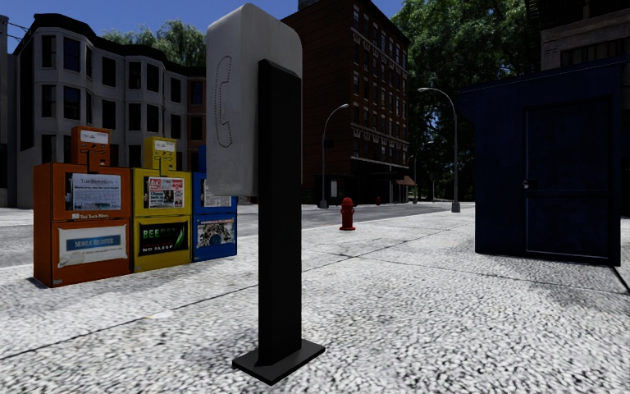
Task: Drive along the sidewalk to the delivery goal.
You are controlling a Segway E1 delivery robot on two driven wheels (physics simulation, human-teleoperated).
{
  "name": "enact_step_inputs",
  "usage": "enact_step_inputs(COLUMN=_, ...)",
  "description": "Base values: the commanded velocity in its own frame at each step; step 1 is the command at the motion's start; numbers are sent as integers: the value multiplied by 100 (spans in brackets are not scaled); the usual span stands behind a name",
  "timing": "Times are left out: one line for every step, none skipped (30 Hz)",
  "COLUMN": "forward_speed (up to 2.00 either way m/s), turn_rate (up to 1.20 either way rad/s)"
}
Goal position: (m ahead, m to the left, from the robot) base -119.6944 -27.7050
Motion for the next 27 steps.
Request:
enact_step_inputs(forward_speed=0, turn_rate=0)
enact_step_inputs(forward_speed=0, turn_rate=0)
enact_step_inputs(forward_speed=0, turn_rate=0)
enact_step_inputs(forward_speed=0, turn_rate=0)
enact_step_inputs(forward_speed=0, turn_rate=0)
enact_step_inputs(forward_speed=0, turn_rate=0)
enact_step_inputs(forward_speed=0, turn_rate=0)
enact_step_inputs(forward_speed=0, turn_rate=0)
enact_step_inputs(forward_speed=0, turn_rate=0)
enact_step_inputs(forward_speed=0, turn_rate=0)
enact_step_inputs(forward_speed=0, turn_rate=0)
enact_step_inputs(forward_speed=0, turn_rate=0)
enact_step_inputs(forward_speed=0, turn_rate=0)
enact_step_inputs(forward_speed=0, turn_rate=0)
enact_step_inputs(forward_speed=0, turn_rate=0)
enact_step_inputs(forward_speed=0, turn_rate=0)
enact_step_inputs(forward_speed=0, turn_rate=0)
enact_step_inputs(forward_speed=0, turn_rate=0)
enact_step_inputs(forward_speed=0, turn_rate=0)
enact_step_inputs(forward_speed=0, turn_rate=0)
enact_step_inputs(forward_speed=0, turn_rate=0)
enact_step_inputs(forward_speed=0, turn_rate=0)
enact_step_inputs(forward_speed=0, turn_rate=0)
enact_step_inputs(forward_speed=0, turn_rate=0)
enact_step_inputs(forward_speed=0, turn_rate=0)
enact_step_inputs(forward_speed=0, turn_rate=0)
enact_step_inputs(forward_speed=0, turn_rate=0)
